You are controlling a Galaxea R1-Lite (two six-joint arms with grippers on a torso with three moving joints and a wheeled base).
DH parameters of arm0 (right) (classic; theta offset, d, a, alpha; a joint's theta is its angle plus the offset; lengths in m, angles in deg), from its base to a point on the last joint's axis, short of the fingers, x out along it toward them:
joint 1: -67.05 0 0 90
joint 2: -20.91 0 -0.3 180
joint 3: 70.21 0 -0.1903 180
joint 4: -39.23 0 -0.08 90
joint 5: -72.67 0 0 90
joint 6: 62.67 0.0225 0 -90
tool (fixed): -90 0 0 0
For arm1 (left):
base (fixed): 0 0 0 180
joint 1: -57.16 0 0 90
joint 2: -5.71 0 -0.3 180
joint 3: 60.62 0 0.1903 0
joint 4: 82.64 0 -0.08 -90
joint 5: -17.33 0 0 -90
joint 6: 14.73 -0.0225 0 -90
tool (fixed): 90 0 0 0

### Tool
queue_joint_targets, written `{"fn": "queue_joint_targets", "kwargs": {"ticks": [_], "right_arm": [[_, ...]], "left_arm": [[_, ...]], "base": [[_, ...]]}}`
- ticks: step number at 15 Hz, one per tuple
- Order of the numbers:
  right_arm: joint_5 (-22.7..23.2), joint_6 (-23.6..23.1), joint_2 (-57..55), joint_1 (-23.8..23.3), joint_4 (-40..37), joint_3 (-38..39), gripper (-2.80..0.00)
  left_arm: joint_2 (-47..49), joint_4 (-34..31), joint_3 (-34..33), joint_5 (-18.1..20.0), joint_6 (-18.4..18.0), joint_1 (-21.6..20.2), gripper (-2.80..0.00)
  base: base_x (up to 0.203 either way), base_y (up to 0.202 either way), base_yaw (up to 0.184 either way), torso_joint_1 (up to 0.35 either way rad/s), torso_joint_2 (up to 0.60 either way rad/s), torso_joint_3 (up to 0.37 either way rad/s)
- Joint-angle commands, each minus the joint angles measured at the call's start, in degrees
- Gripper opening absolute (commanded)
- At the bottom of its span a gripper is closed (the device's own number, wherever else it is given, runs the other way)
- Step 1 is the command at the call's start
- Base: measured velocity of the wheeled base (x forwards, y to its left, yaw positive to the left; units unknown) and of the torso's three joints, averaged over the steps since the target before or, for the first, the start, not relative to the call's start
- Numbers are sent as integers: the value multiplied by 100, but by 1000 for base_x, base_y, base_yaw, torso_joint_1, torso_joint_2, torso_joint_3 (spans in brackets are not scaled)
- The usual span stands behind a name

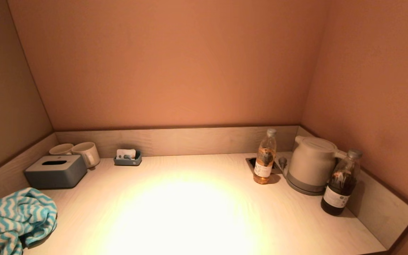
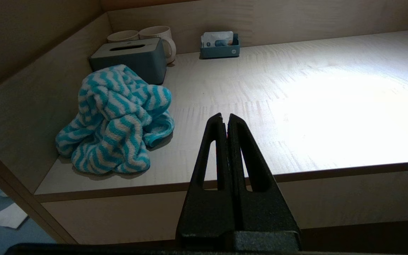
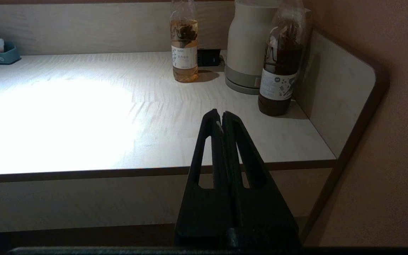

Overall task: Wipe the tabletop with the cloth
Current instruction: Pick up the tablecloth

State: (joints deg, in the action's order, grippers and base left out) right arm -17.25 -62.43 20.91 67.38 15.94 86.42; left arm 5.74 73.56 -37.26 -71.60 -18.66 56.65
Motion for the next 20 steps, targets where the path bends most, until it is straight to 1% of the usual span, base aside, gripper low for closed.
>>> {"fn": "queue_joint_targets", "kwargs": {"ticks": [1, 10, 11, 13, 15, 16, 20], "right_arm": [[1, 2, 0, 2, 1, 0, -280], [1, -7, 0, 2, 1, 0, -280], [1, 0, 0, 2, 1, 0, -280], [1, 2, 0, 2, 1, 0, -280], [1, -6, 0, 2, 1, -8, -280], [1, -7, 0, 2, 1, 0, -280], [1, 1, 0, 2, 1, 0, -280]], "left_arm": [[6, 0, 0, -2, -29, -2, -280], [-2, 17, 81, -26, 89, -2, -280], [7, -63, 299, -46, 137, -2, -280], [301, -541, 1091, -162, 257, -2, -280], [1243, -874, 1546, -313, 410, -6, -280], [1920, -963, 1789, -382, 570, -9, -280], [4862, -1206, 3044, -698, 1558, -99, -280]], "base": [[0, 0, 0, 0, 0, 0], [0, 0, 0, 0, 0, 0], [0, 0, 0, 0, 0, 0], [0, 0, 0, 0, 0, 0], [0, 0, 0, 0, 0, 0], [0, 0, 0, 0, 0, 0], [0, 0, 0, 0, 0, 0]]}}
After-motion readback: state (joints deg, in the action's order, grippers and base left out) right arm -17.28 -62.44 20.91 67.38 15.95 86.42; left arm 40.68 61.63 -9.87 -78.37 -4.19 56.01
